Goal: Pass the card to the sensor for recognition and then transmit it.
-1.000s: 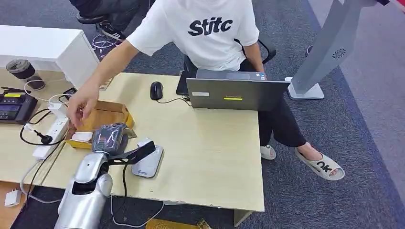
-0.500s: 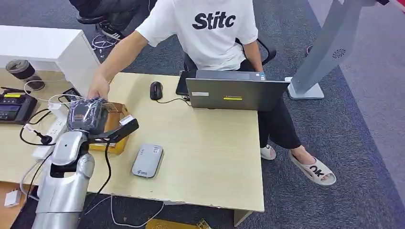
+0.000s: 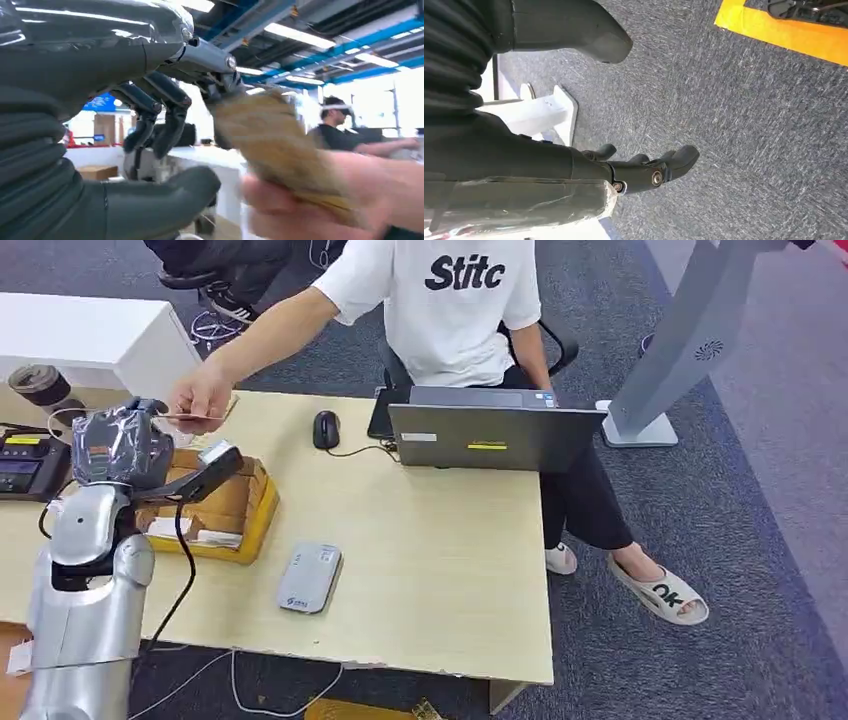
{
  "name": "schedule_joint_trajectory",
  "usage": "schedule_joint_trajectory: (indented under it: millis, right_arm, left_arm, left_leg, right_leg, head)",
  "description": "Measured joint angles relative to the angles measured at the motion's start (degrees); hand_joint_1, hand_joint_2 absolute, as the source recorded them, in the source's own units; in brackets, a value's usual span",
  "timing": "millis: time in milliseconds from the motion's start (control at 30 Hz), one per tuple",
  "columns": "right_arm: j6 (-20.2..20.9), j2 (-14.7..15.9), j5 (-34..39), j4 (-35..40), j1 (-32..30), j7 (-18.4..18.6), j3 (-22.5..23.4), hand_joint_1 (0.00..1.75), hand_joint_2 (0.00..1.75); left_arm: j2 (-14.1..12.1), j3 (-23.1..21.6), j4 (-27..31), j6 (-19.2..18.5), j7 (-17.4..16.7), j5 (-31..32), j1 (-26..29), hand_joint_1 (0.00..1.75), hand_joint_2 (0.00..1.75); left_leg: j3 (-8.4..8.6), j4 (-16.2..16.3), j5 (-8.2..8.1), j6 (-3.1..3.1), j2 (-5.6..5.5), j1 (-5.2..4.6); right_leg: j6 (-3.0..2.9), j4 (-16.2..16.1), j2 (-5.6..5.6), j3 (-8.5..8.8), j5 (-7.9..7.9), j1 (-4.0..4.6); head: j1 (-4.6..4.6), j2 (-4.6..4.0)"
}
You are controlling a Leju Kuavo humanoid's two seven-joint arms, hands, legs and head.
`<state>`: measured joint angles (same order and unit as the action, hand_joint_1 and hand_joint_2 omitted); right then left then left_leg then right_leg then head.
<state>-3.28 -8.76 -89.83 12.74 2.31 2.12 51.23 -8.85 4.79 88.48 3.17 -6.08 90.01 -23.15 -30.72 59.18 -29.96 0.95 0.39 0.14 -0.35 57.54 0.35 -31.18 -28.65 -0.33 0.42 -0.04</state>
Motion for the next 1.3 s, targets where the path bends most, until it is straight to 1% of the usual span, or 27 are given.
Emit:
schedule_joint_trajectory:
  millis: [133, 233, 267, 333, 467, 533, 567, 600, 700, 900, 967, 1000, 1033, 1100, 1200, 1300]
  right_arm:
    - [0.0, 0.0, 0.0, 0.0, 0.0, 0.0, -0.3, 0.0, 1.75]
    - [0.0, 0.0, 0.1, 0.0, 0.0, 0.3, -0.3, 0.0, 1.75]
    - [0.0, 0.0, 0.1, 0.0, 0.0, 0.5, -0.3, 0.0, 1.75]
    - [0.0, 0.0, 0.1, 0.0, 0.0, 0.7, -0.3, 0.0, 1.75]
    - [0.0, 0.0, 0.3, 0.0, 0.0, 1.3, -0.3, 0.0, 1.75]
    - [-0.4, 0.0, 0.8, 0.0, 0.0, 1.3, 0.1, 0.0, 1.75]
    - [-0.7, -0.1, 1.5, 0.0, -0.1, 1.3, 0.5, 0.0, 1.75]
    - [-1.0, -0.2, 1.9, 0.0, -0.1, 1.4, 0.9, 0.0, 1.75]
    - [-1.1, -0.3, 2.2, 0.0, -0.2, 1.5, 1.9, 0.0, 1.75]
    - [-1.2, -0.4, 2.2, 0.0, -0.2, 1.4, 2.8, 0.0, 1.75]
    - [-1.2, -0.4, 2.4, 0.0, -0.2, 1.5, 3.1, 0.0, 1.75]
    - [-1.4, -0.5, 2.7, 0.1, -0.2, 1.7, 3.5, 0.0, 1.75]
    - [-1.6, -0.6, 3.0, 0.1, -0.2, 1.8, 3.8, 0.0, 1.75]
    - [-1.9, -0.8, 3.3, 0.1, -0.3, 1.8, 4.5, 0.0, 1.75]
    - [-1.9, -1.1, 3.3, 0.1, -0.3, 1.8, 5.2, 0.0, 1.75]
    - [-1.9, -1.2, 3.2, 0.1, -0.3, 1.7, 5.8, 0.0, 1.75]
  left_arm:
    - [0.2, 2.1, 1.7, 1.4, 0.1, 0.0, 0.6, 0.0, 1.75]
    - [1.1, 4.1, 4.0, 3.5, 2.2, -2.3, 2.0, 0.0, 1.75]
    - [1.5, 4.8, 5.1, 4.3, 3.4, -3.1, 2.7, 0.0, 1.75]
    - [2.6, 5.8, 7.5, 5.4, 5.5, -3.8, 4.9, 0.0, 1.75]
    - [4.2, 6.8, 10.8, 6.2, 7.7, -4.8, 8.7, 0.0, 1.75]
    - [4.6, 6.9, 13.3, 6.2, 9.2, -5.2, 11.6, 0.0, 1.75]
    - [4.8, 6.9, 14.7, 5.7, 9.7, -5.5, 13.5, 0.0, 1.75]
    - [5.0, 6.8, 16.2, 4.6, 9.7, -5.8, 15.8, 0.0, 1.75]
    - [5.5, 6.1, 19.3, 4.0, 9.5, -6.2, 20.8, 0.0, 1.75]
    - [5.5, 5.8, 21.8, 3.5, 8.9, -6.4, 23.3, 0.0, 1.75]
    - [5.4, 5.7, 22.4, -0.5, 7.9, -6.0, 24.0, 0.0, 1.75]
    - [5.2, 5.6, 22.9, -2.7, 7.1, -5.7, 25.4, 0.0, 1.75]
    - [4.8, 5.3, 23.6, -3.8, 6.1, -4.8, 27.2, 0.0, 1.75]
    - [4.1, 4.8, 24.7, -4.8, 4.2, -2.5, 30.6, 0.0, 1.75]
    - [2.9, 4.3, 25.7, -6.5, 2.9, -1.2, 34.5, 0.0, 1.75]
    - [2.1, 4.3, 26.0, -7.6, 1.9, -0.5, 36.3, 0.0, 1.75]
  left_leg:
    - [0.0, 0.0, 0.0, 0.0, -0.03, 0.0]
    - [0.01, 0.0, 0.01, 0.0, 0.01, 0.0]
    - [0.02, 0.0, 0.01, 0.0, 0.0, -0.01]
    - [0.04, 0.0, 0.01, 0.0, 0.0, -0.03]
    - [0.01, 0.0, 0.0, 0.0, -0.01, -0.02]
    - [0.02, 0.0, -0.02, 0.01, 0.03, -0.03]
    - [0.02, 0.0, -0.02, 0.01, 0.05, -0.03]
    - [0.02, 0.0, -0.02, 0.01, 0.08, -0.03]
    - [-0.04, 0.0, -0.02, 0.01, 0.01, -0.02]
    - [-0.03, 0.0, 0.01, -0.01, -0.02, -0.01]
    - [0.0, 0.0, 0.01, -0.01, 0.0, -0.02]
    - [0.04, 0.0, 0.0, -0.01, 0.08, -0.01]
    - [0.06, 0.0, -0.01, -0.01, 0.2, -0.01]
    - [0.02, 0.0, -0.01, 0.0, 0.2, 0.0]
    - [-0.02, 0.0, -0.03, 0.0, 0.11, 0.0]
    - [-0.04, 0.0, -0.03, -0.01, 0.01, 0.0]
  right_leg:
    - [0.0, 0.0, -0.03, 0.02, 0.0, 0.0]
    - [0.0, 0.0, 0.0, 0.02, 0.01, 0.0]
    - [0.0, 0.0, 0.0, 0.03, 0.01, 0.0]
    - [0.0, 0.0, 0.0, 0.03, 0.01, -0.01]
    - [0.0, 0.0, -0.01, 0.02, 0.01, -0.01]
    - [0.0, 0.0, 0.01, 0.01, 0.0, -0.01]
    - [0.0, 0.0, 0.03, 0.0, 0.0, -0.01]
    - [0.0, 0.0, 0.04, -0.03, 0.0, -0.01]
    - [0.0, 0.0, -0.02, -0.09, -0.01, -0.01]
    - [-0.01, 0.0, -0.03, -0.04, 0.01, -0.01]
    - [-0.01, 0.0, -0.02, 0.03, 0.01, -0.01]
    - [-0.01, 0.0, 0.03, 0.05, 0.01, -0.01]
    - [-0.01, 0.0, 0.15, 0.0, 0.01, -0.01]
    - [-0.01, 0.0, 0.15, -0.06, 0.0, -0.01]
    - [-0.01, 0.0, 0.1, -0.07, -0.02, -0.01]
    - [0.0, 0.0, -0.01, -0.06, -0.04, 0.0]
  head:
    - [0.0, 0.0]
    - [0.0, 0.0]
    - [0.0, 0.0]
    - [-0.02, 0.0]
    - [0.0, 0.0]
    - [0.0, 0.0]
    - [0.0, 0.0]
    - [0.0, 0.0]
    - [0.0, 0.0]
    - [0.0, 0.0]
    - [0.0, 0.0]
    - [0.0, 0.0]
    - [-0.02, 0.0]
    - [-0.02, 0.0]
    - [0.0, 0.0]
    - [0.0, 0.0]
